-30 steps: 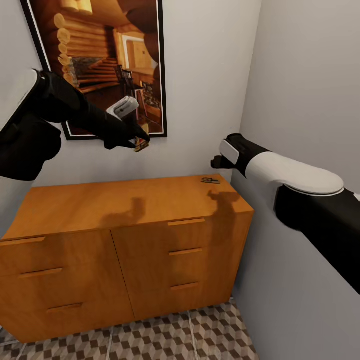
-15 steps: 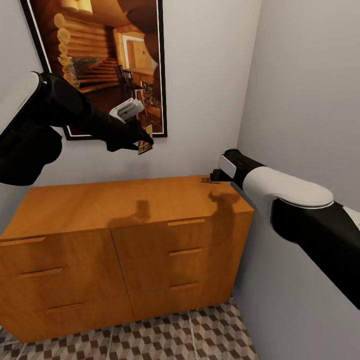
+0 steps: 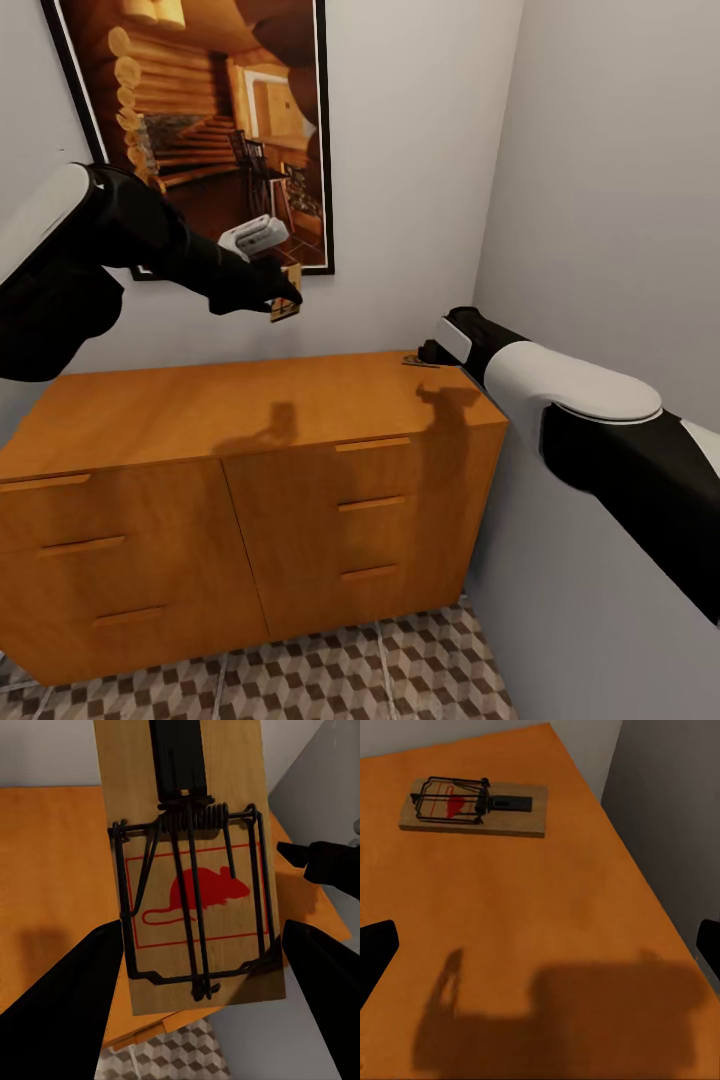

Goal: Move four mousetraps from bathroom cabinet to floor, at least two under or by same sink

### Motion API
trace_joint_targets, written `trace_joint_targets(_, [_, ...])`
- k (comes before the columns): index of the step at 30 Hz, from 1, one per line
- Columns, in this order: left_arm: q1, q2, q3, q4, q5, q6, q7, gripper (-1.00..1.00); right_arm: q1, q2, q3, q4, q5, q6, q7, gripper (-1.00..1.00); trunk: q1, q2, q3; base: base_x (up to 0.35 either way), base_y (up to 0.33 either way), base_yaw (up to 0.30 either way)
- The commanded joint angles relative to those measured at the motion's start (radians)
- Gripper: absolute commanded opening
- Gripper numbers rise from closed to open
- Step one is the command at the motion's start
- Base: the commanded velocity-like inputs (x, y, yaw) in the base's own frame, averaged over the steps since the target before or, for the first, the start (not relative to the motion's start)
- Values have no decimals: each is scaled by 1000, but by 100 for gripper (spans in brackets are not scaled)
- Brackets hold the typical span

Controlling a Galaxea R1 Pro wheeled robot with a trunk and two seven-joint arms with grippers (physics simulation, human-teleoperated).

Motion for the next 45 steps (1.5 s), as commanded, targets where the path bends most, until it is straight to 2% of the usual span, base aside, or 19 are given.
trace_joint_targets(1, [-2,2,-1,-1,4,8,6,-100,-1,1,8,2,-16,3,-2,100,0,-1,-1,0,0,0])
trace_joint_targets(6, [-2,3,-2,-4,4,8,5,-100,-1,-1,6,2,-29,3,3,100,0,-1,-1,0,0,0])
trace_joint_targets(10, [-2,3,-3,-6,4,8,5,-100,0,-12,6,3,-95,4,7,100,0,-1,-1,0,0,0])
trace_joint_targets(15, [-2,3,-9,-8,4,8,6,-100,0,-15,7,7,-132,2,-9,100,-15,27,11,0,0,0])
trace_joint_targets(26, [-2,0,-35,-9,4,8,3,-100,0,-31,7,7,-143,11,-41,100,-19,34,15,0,0,0])
trace_joint_targets(34, [-2,2,-37,-9,4,7,-11,-100,0,-25,9,4,-144,18,-44,100,-19,34,15,0,0,0])
trace_joint_targets(37, [-2,0,-34,-9,4,7,-85,-100,0,-17,9,3,-145,18,-44,100,-19,34,15,0,0,0])
trace_joint_targets(39, [-2,1,-31,-9,4,7,-169,-100,0,-13,9,3,-145,18,-44,100,-19,34,15,0,0,0])
trace_joint_targets(41, [-2,4,-23,-9,4,7,-296,-100,0,-10,9,0,-146,18,-44,100,-19,34,15,0,0,0])
trace_joint_targets(42, [-2,5,-17,-9,4,7,-328,-100,0,-9,9,-2,-146,17,-44,100,-19,34,15,0,0,0])
trace_joint_targets(44, [-2,9,19,-9,4,8,-464,-100,0,-6,9,-11,-147,17,-44,100,-19,34,15,0,0,0])
trace_joint_targets(45, [-2,10,28,-9,4,9,-501,-100,0,-5,9,-12,-147,17,-44,100,-19,34,15,0,0,0])
